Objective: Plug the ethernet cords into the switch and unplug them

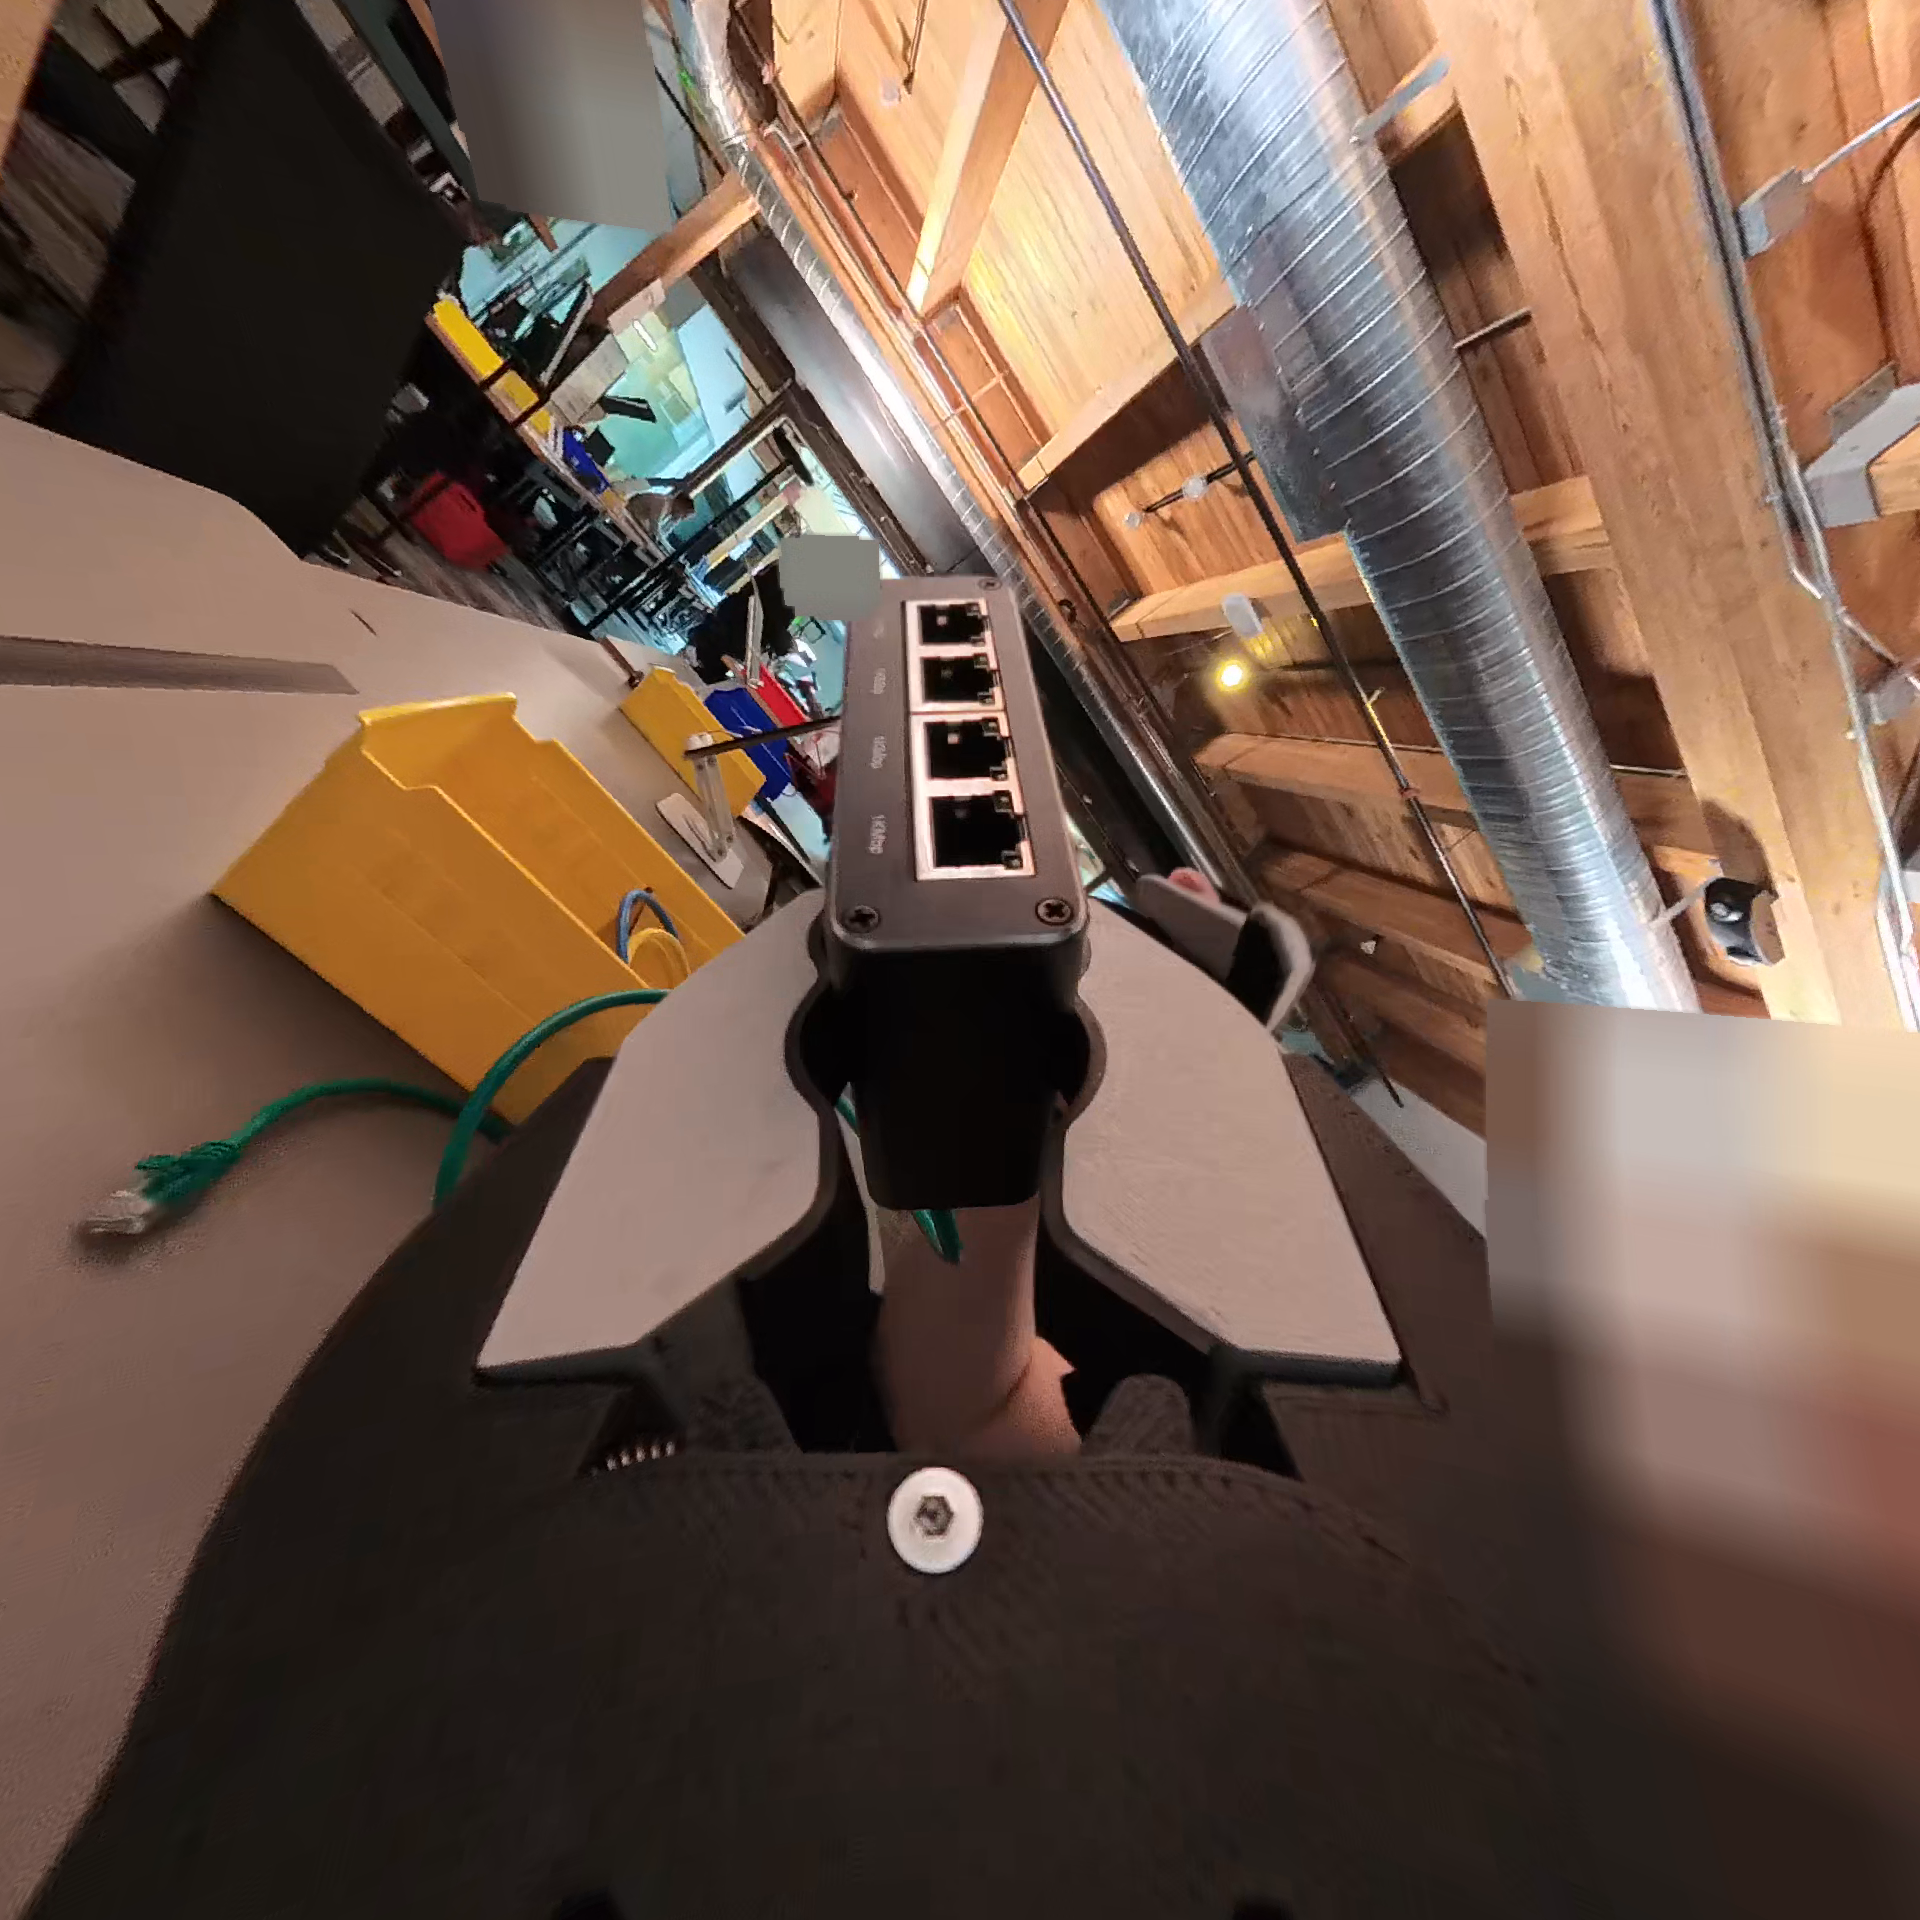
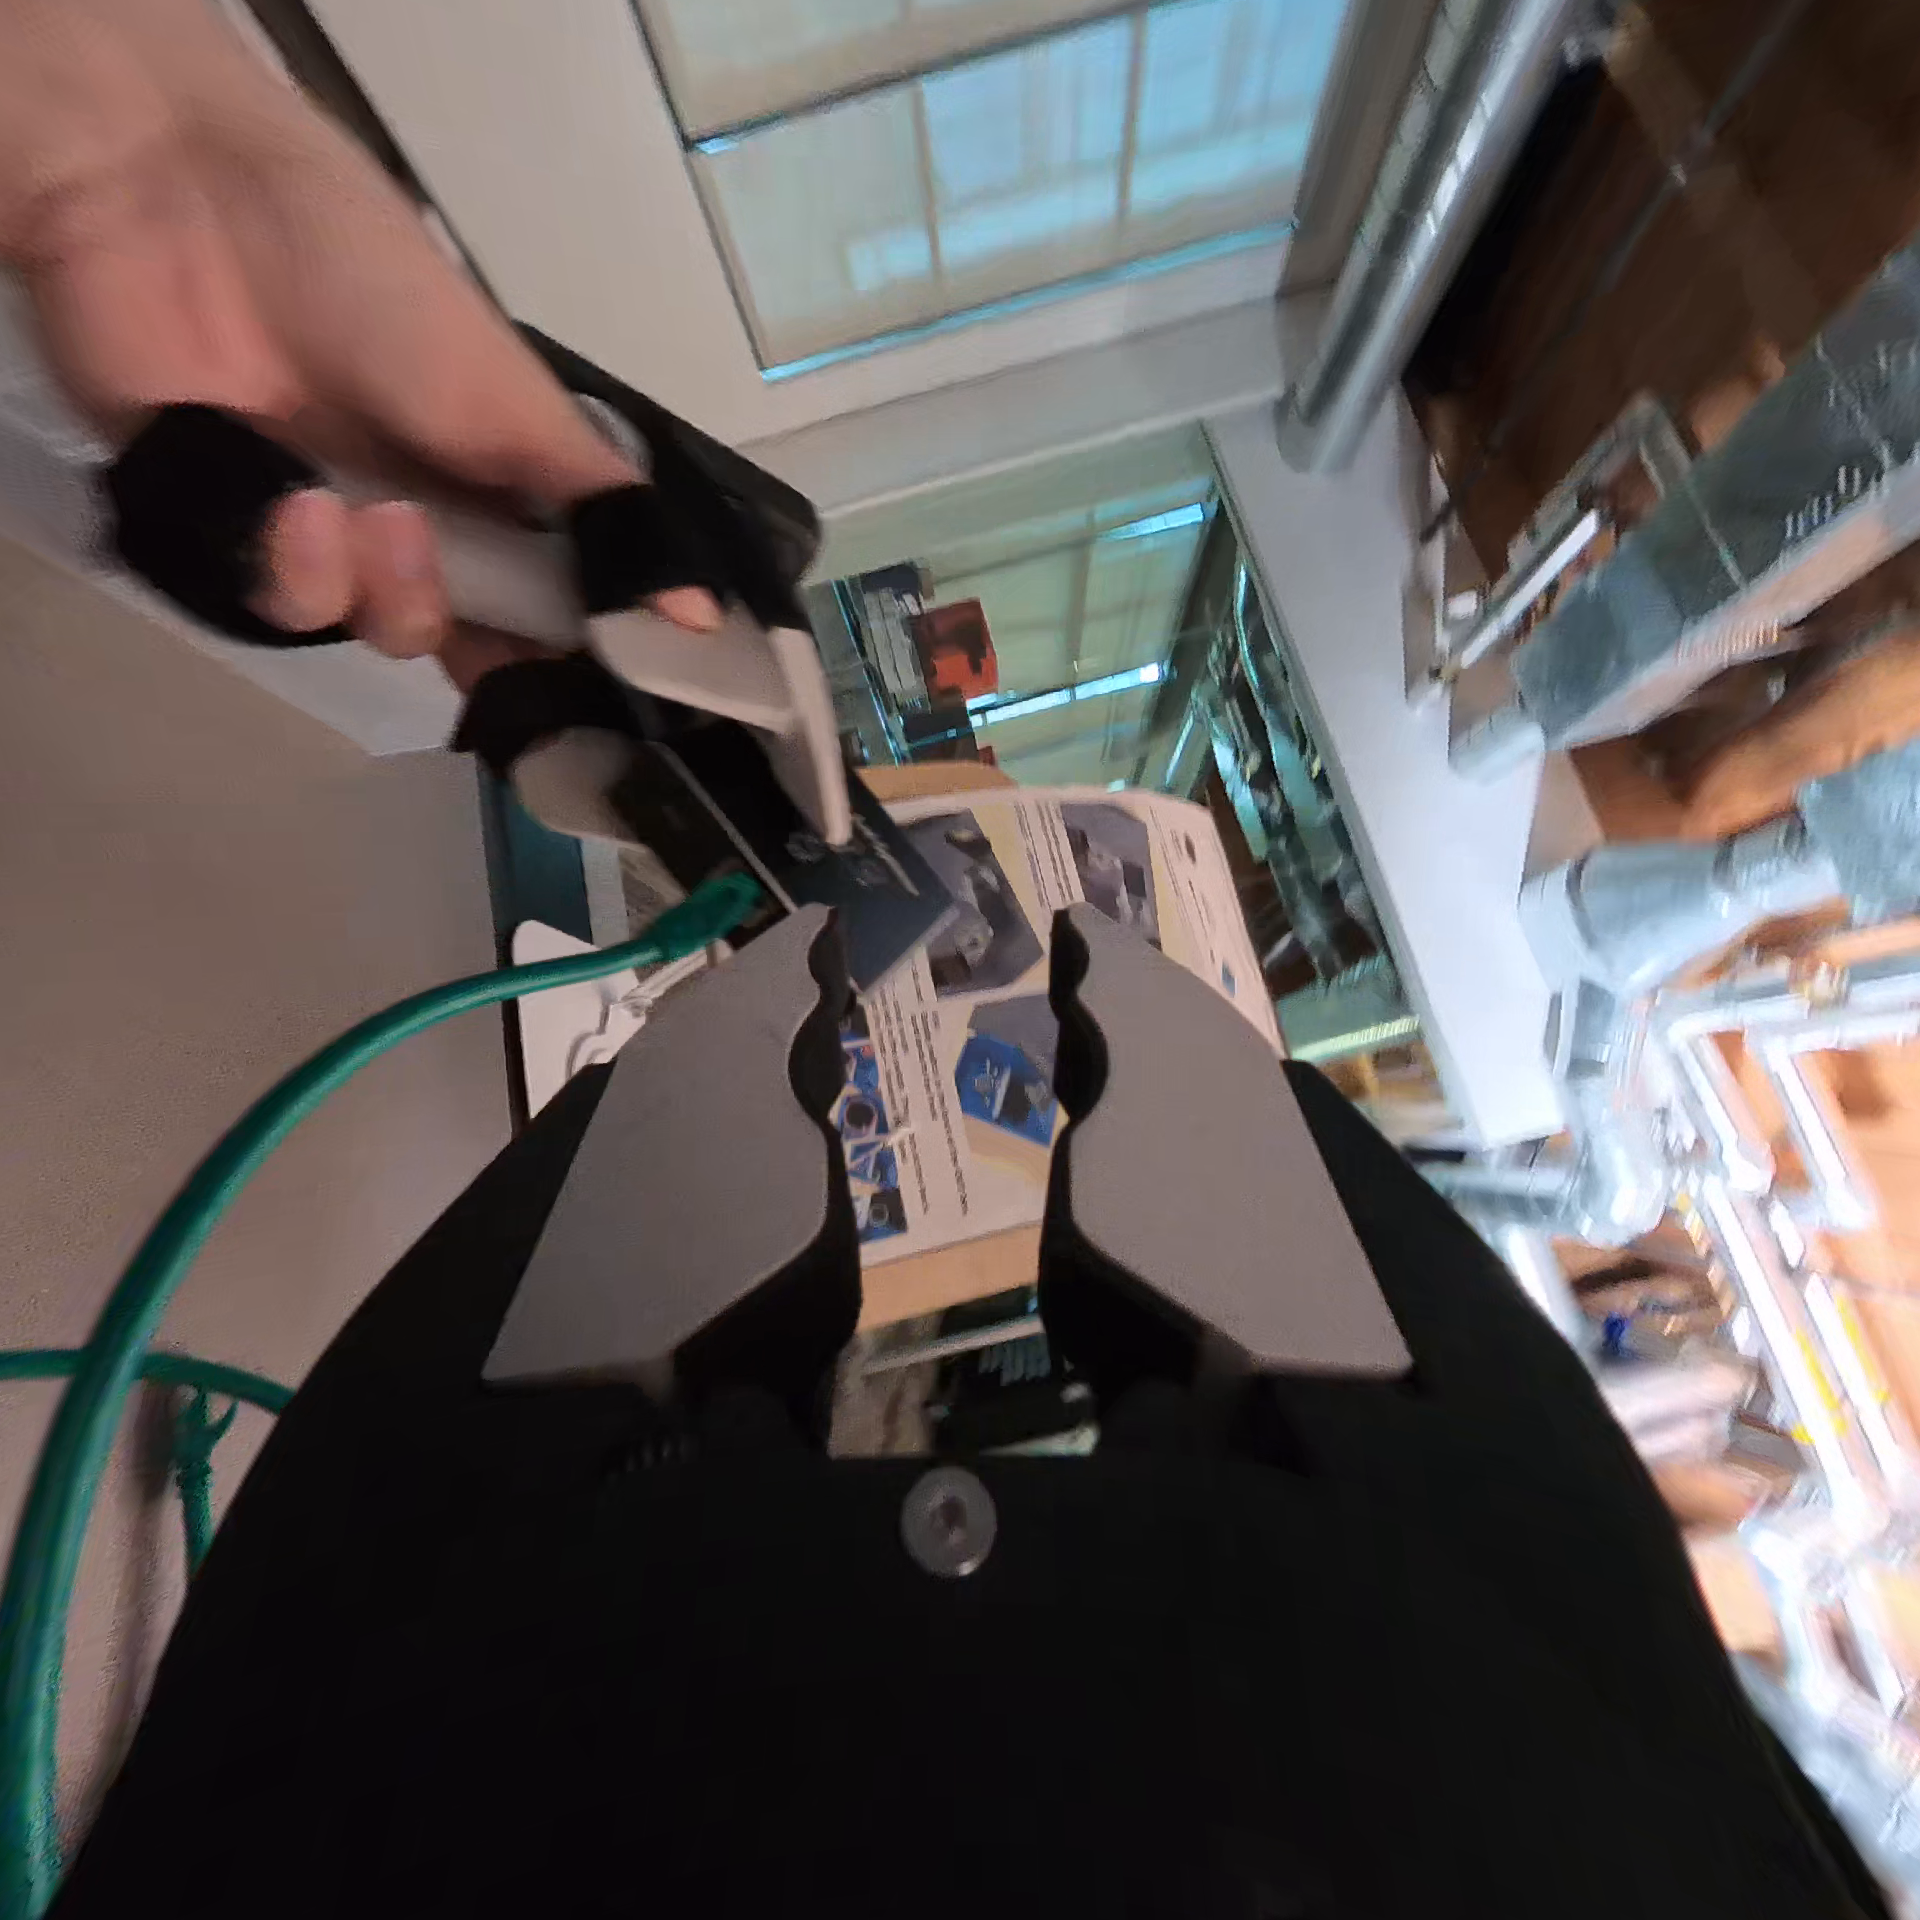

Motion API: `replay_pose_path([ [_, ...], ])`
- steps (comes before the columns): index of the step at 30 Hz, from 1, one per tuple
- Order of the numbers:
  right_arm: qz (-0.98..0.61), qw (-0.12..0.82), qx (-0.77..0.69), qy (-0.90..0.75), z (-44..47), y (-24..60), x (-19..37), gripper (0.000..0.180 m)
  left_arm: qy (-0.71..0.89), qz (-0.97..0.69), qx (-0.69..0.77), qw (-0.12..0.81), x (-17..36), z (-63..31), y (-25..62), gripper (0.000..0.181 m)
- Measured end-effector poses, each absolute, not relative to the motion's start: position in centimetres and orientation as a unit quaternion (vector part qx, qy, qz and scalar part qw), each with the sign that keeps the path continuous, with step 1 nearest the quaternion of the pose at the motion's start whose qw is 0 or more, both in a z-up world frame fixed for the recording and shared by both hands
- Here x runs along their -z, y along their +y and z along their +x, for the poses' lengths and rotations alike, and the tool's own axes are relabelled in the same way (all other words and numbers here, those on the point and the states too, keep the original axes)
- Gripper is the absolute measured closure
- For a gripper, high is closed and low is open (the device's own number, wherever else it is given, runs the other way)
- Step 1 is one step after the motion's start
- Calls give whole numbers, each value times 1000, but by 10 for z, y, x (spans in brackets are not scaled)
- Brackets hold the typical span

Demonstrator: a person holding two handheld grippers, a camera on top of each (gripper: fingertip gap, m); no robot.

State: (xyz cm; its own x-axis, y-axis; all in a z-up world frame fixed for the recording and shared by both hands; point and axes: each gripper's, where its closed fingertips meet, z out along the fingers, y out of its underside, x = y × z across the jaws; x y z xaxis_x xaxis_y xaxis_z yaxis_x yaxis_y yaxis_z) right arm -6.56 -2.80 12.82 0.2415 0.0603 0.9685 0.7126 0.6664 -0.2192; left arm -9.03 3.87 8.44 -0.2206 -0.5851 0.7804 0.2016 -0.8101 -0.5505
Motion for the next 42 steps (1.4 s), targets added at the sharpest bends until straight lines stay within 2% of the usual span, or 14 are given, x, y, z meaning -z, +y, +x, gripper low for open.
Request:
replay_pose_path([
  [5, -323, 648, 340, -600, -52, 3, -98, 148, 184, -572, 762, 241, -87, -95, 35, 145],
  [10, -310, 632, 359, -612, -60, 15, -78, 151, 158, -577, 769, 226, -84, -93, 39, 145],
  [17, -276, 632, 380, -616, -83, 22, -57, 144, 121, -593, 770, 200, -70, -84, 40, 144],
  [21, -255, 645, 384, -609, -89, 19, -55, 152, 105, -590, 777, 191, -68, -83, 42, 145],
  [28, -243, 641, 414, -599, -91, 24, -54, 155, 89, -594, 776, 193, -64, -85, 47, 144],
  [42, -204, 577, 493, -618, -86, 37, -34, 161, 56, -618, 765, 174, -40, -81, 60, 144],
])
